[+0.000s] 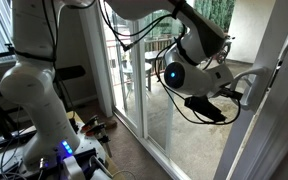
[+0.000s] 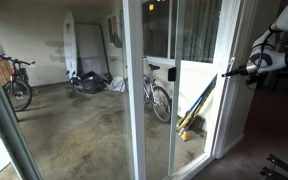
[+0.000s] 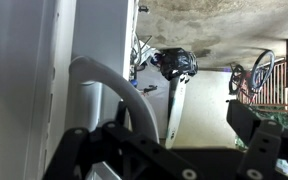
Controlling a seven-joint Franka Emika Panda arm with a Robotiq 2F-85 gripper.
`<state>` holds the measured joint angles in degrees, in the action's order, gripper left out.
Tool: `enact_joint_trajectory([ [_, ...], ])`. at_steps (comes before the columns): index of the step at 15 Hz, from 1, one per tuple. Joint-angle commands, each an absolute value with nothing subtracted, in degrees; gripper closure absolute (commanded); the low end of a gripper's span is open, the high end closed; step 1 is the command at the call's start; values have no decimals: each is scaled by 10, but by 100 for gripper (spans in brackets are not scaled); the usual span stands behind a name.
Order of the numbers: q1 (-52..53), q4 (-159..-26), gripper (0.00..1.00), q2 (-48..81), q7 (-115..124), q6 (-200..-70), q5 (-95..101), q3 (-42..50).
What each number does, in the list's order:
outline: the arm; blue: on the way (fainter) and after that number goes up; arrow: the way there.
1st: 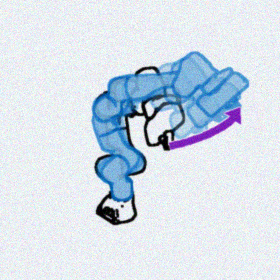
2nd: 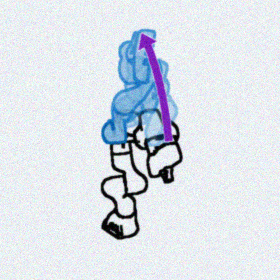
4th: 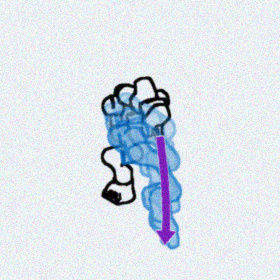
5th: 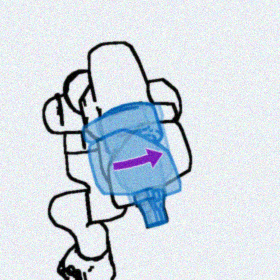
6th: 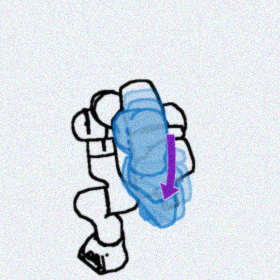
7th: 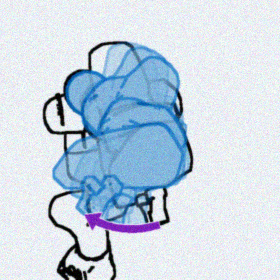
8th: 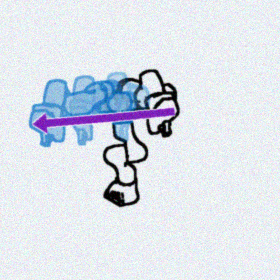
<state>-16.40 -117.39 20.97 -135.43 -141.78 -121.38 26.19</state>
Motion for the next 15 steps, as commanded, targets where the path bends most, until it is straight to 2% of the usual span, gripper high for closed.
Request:
enact_joint_trajectory([
  [1, -163, -1205, 0, 189, -1400, -1412, -1228, 252],
  [11, -148, -1308, 0, 118, -1551, -1392, -1239, 241],
  [12, -97, -1288, 0, 124, -1495, -1389, -1199, 301],
  [15, -66, -1309, 0, 111, -1494, -1378, -1194, 311],
])
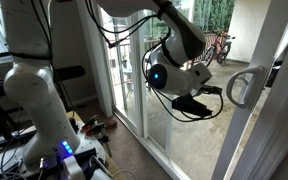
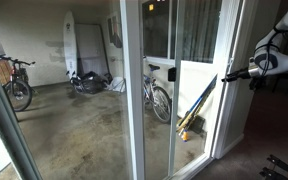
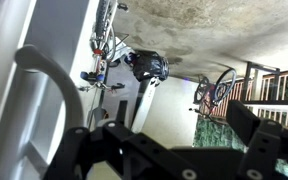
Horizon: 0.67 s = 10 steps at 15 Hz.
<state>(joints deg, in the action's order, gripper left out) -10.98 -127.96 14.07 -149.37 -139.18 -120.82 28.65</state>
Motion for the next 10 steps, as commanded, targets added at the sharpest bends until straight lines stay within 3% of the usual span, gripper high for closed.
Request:
enact_joint_trajectory([
  [1, -55, -1311, 0, 109, -1494, -1376, -1196, 316],
  [5, -60, -1325, 0, 115, -1490, -1380, -1195, 311],
  [10, -144, -1320, 0, 115, -1471, -1384, -1192, 277],
])
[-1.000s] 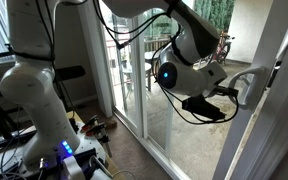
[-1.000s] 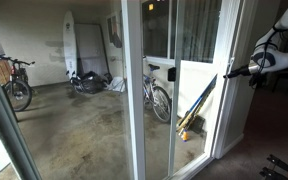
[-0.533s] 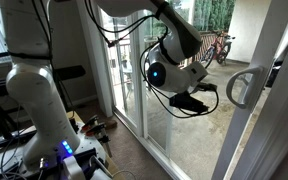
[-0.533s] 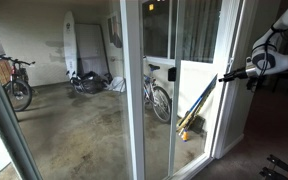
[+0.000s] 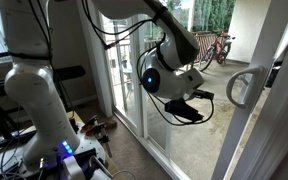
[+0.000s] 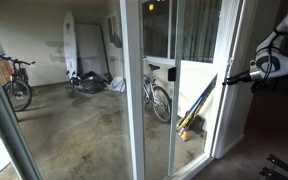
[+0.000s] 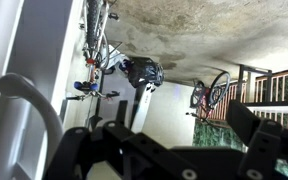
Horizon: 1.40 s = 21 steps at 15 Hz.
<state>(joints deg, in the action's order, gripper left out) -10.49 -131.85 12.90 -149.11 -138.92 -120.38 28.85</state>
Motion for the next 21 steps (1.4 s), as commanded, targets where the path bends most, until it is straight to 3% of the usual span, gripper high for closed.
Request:
enact_joint_trajectory([
  [1, -154, -1314, 0, 113, -1461, -1385, -1194, 278],
  [21, -184, -1229, 0, 127, -1405, -1415, -1236, 250],
])
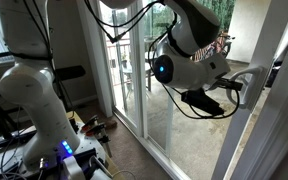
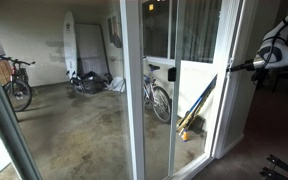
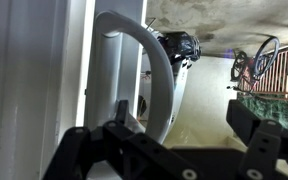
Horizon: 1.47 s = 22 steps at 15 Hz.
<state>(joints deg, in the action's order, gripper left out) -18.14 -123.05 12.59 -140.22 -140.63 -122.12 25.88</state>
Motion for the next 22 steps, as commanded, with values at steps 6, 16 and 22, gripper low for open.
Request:
enact_joint_trajectory([
  [6, -173, -1250, 0, 116, -1426, -1412, -1234, 238],
  [16, -163, -1297, 0, 90, -1475, -1407, -1232, 227],
  [22, -175, -1278, 0, 107, -1440, -1403, -1219, 230],
])
